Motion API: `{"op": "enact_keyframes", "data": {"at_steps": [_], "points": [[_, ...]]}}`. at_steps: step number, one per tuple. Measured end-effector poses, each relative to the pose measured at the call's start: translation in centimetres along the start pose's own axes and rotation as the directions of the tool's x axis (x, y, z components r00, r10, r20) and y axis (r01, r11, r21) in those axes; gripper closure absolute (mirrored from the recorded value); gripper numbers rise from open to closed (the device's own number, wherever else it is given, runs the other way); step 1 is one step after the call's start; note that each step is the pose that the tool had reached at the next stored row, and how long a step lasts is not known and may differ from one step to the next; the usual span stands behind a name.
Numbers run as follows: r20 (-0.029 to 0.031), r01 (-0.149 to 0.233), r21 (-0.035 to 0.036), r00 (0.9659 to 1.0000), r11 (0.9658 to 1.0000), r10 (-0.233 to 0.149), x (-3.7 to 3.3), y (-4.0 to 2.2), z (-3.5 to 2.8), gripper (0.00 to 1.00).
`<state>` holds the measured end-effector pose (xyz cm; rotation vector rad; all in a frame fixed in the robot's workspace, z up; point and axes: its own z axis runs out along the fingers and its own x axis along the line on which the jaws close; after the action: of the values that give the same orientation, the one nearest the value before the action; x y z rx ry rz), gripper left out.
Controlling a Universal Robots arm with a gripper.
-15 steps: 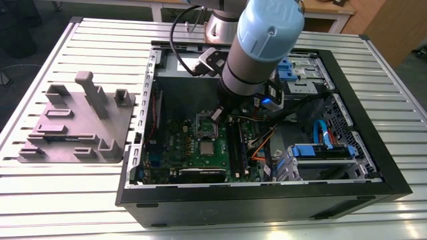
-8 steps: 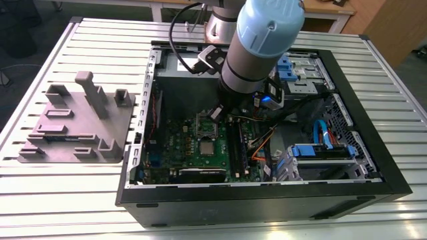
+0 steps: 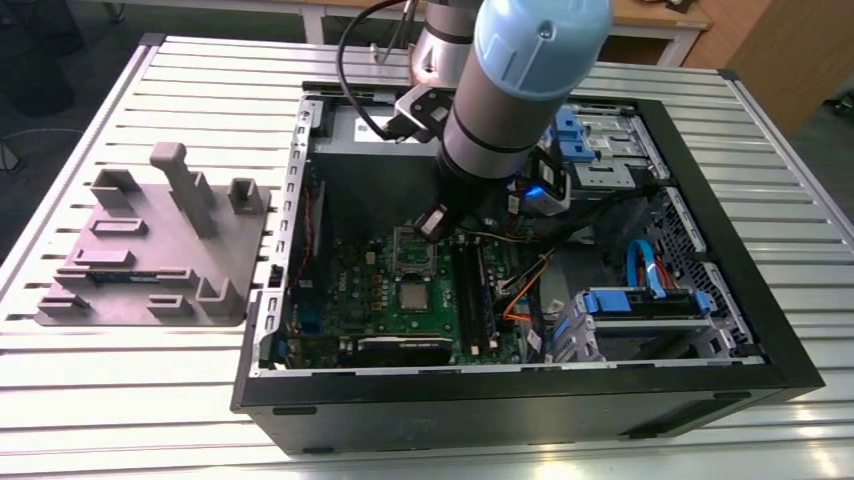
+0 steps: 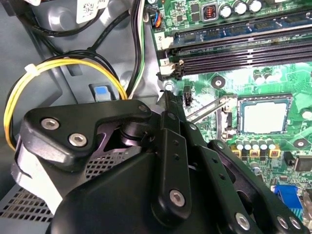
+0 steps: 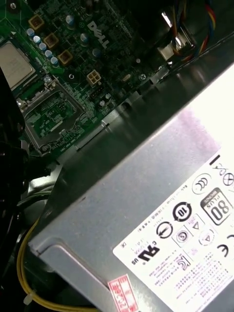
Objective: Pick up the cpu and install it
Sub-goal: 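Close the cpu cover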
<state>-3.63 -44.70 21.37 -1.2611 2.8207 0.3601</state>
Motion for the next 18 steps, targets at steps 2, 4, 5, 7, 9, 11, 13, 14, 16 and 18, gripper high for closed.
{"op": "enact_keyframes", "data": {"at_steps": [2,4,5,7,9,11,13,14,16,18], "points": [[-0.0006,0.0,0.0006,1.0,1.0,0.0,-0.04,0.05,-0.23,0.9],[-0.0028,0.0,0.0028,1.0,1.0,0.0,-0.06,0.09,-0.34,0.9],[-0.0051,0.0,0.0048,1.0,1.0,0.0,-0.06,0.1,-0.39,0.9],[-0.0098,0.0,0.0088,1.0,1.0,0.0,-0.05,0.12,-0.46,0.9],[-0.0135,0.0,0.0119,0.9999,0.9999,0.0,-0.06,0.15,-0.55,0.9],[-0.0142,0.0,0.0124,0.9999,0.9999,0.0,-0.08,0.19,-0.7,0.9],[-0.0146,0.001,0.0127,0.9999,0.9999,-0.001,-0.09,0.24,-0.84,0.9],[-0.015,0.001,0.0129,0.9999,0.9999,-0.001,-0.1,0.26,-0.9,0.9],[-0.0153,0.002,0.0131,0.9999,0.9999,-0.002,-0.1,0.29,-0.98,0.9],[-0.0162,0.007,0.0124,0.9998,0.9999,-0.007,-0.08,0.33,-1.01,0.9]]}}
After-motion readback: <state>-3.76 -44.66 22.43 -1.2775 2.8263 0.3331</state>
